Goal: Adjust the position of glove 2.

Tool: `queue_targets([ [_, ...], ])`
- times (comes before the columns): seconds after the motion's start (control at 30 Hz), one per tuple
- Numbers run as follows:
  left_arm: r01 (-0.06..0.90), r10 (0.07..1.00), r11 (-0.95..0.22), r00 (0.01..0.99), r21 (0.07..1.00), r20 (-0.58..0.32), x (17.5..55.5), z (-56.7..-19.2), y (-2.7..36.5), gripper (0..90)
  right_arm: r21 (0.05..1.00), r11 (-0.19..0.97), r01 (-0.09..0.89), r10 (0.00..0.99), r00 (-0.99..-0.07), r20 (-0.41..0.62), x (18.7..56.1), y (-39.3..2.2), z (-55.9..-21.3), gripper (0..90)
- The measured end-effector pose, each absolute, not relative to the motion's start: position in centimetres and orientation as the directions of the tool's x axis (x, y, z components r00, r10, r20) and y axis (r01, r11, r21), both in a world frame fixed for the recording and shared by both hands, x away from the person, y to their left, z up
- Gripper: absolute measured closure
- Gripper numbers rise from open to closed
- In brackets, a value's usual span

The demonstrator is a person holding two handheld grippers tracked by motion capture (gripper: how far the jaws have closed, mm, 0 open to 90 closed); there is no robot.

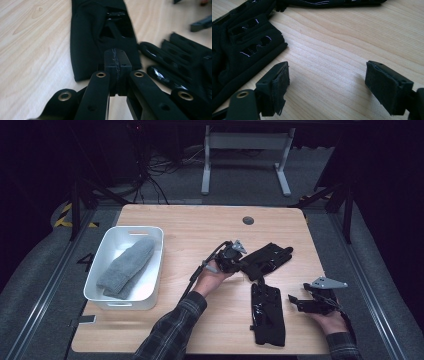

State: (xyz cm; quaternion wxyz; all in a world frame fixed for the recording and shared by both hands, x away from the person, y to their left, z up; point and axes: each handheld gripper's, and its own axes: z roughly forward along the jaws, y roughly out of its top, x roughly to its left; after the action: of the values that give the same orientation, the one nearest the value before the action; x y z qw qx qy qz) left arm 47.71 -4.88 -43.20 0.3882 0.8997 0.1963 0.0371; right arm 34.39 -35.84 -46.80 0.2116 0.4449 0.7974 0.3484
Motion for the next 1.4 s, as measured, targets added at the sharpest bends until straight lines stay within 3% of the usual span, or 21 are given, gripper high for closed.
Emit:
queue_targets([
  [0.3, 0.360, 0.422, -0.655, 0.904, 0.664, -0.074, 49.2, -45.5, -6.1, 90.0, 0.743, 0.363, 0.562, 0.856, -0.516, -0.029, 34.4, -35.8, -46.8, 19.4],
  [0.8, 0.415, 0.477, -0.614, 0.873, 0.671, -0.103, 47.5, -45.7, -2.0, 90.0, 0.743, 0.364, 0.562, 0.857, -0.515, -0.030, 34.4, -35.8, -46.8, 19.3],
  [1.4, 0.440, 0.475, -0.626, 0.870, 0.644, -0.133, 43.5, -45.6, 1.9, 90.0, 0.743, 0.363, 0.562, 0.857, -0.514, -0.030, 34.4, -35.8, -46.8, 19.3],
])
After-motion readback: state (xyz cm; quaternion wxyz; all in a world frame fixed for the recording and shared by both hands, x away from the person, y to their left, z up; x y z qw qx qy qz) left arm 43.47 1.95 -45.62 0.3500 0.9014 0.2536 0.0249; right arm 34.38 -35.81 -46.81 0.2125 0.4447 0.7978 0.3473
